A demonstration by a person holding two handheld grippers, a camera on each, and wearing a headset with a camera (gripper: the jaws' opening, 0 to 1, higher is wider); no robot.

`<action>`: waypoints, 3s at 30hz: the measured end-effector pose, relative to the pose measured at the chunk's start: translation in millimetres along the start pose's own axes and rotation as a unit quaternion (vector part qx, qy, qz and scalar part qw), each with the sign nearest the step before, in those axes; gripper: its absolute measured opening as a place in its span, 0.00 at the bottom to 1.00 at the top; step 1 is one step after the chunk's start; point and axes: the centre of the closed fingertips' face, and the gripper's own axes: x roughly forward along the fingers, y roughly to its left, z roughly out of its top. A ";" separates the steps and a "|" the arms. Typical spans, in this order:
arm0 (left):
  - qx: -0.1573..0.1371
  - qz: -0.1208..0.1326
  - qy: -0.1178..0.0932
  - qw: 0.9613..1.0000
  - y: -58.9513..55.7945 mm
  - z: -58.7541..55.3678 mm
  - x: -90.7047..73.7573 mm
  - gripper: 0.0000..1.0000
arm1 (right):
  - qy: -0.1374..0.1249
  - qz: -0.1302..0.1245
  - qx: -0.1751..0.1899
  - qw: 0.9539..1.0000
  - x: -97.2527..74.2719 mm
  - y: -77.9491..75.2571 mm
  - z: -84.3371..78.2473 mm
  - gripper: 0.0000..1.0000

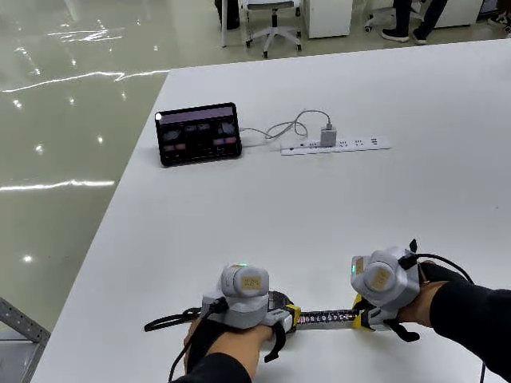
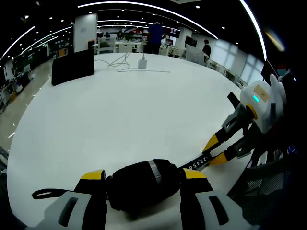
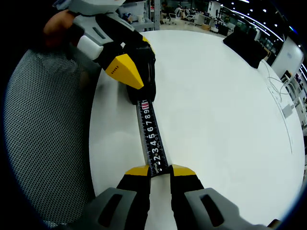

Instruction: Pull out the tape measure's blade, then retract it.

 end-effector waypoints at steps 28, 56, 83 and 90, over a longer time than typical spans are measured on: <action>-0.007 -0.033 0.008 0.999 2.0 1.1 -2.2 0.56 | -0.039 0.035 0.012 0.999 1.4 5.3 5.4 0.10; 0.012 -0.001 0.017 1.000 -0.9 -0.8 0.5 0.59 | -0.050 0.020 0.018 0.998 2.8 3.4 9.4 0.11; 0.007 -0.017 0.018 1.000 3.8 -1.5 0.5 0.58 | -0.077 0.020 0.040 0.996 5.3 5.5 15.2 0.11; 0.007 -0.018 0.016 1.000 3.9 -0.8 1.3 0.58 | -0.077 0.017 0.031 0.996 6.2 5.8 17.8 0.11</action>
